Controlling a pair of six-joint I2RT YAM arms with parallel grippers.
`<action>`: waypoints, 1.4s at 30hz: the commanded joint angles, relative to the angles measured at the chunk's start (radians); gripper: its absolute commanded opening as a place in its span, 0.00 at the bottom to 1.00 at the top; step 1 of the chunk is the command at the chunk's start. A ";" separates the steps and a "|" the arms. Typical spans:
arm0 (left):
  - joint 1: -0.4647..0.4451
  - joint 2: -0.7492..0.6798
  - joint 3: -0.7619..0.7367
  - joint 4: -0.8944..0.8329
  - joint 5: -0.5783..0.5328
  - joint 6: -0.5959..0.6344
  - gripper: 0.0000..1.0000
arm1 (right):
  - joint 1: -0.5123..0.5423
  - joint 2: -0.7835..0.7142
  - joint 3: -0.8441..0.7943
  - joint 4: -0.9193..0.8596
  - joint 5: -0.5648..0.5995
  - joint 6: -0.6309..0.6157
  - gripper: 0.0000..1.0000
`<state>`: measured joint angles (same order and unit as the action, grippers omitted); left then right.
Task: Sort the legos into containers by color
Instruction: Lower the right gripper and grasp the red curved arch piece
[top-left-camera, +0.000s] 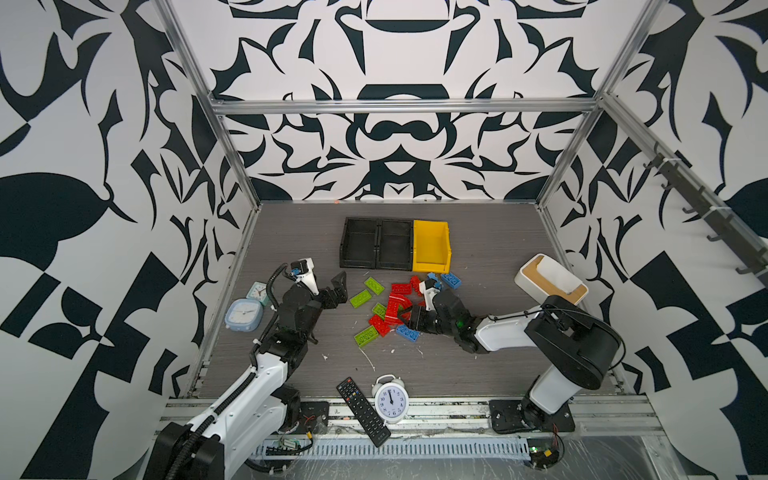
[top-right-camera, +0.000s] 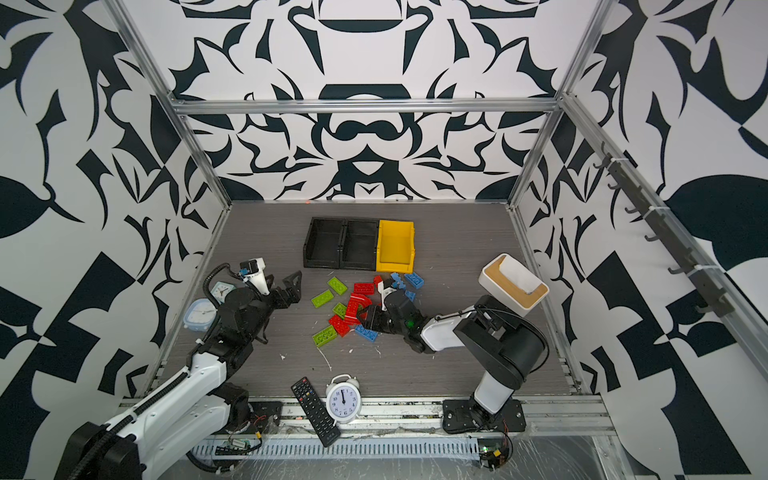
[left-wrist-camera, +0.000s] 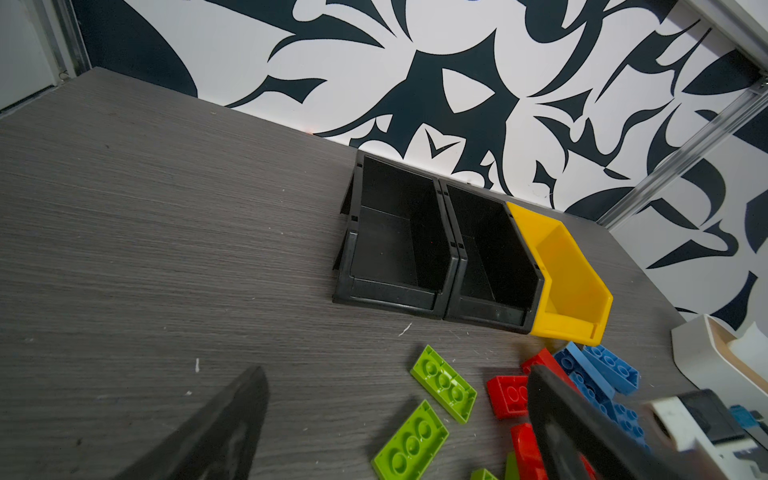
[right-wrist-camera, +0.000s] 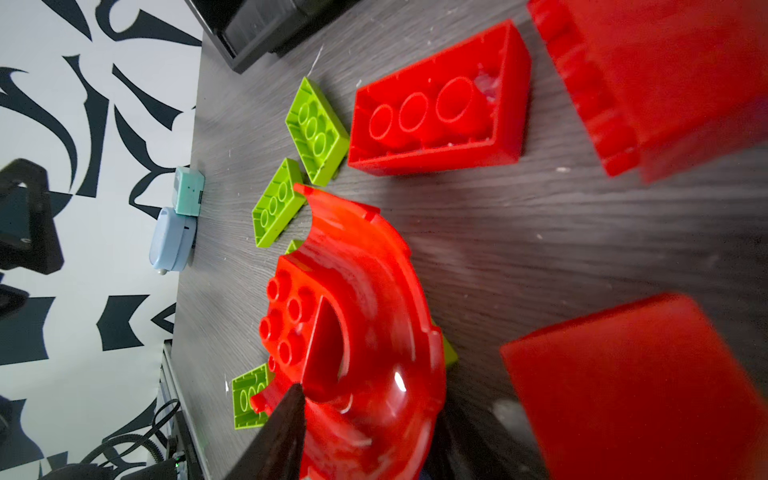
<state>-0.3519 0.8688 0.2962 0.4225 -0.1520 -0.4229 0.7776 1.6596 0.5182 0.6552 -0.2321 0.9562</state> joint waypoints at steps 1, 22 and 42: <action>0.004 -0.007 0.021 -0.005 0.006 -0.010 1.00 | -0.009 -0.005 -0.009 0.062 0.002 0.009 0.46; 0.004 -0.004 0.043 -0.040 0.016 0.012 1.00 | -0.017 -0.025 0.005 0.088 -0.016 0.018 0.17; 0.004 -0.017 0.040 -0.046 0.004 0.019 1.00 | -0.030 -0.105 0.129 -0.051 -0.038 -0.034 0.07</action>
<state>-0.3519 0.8677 0.3103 0.3767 -0.1360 -0.4110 0.7586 1.6154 0.5869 0.6346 -0.2592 0.9543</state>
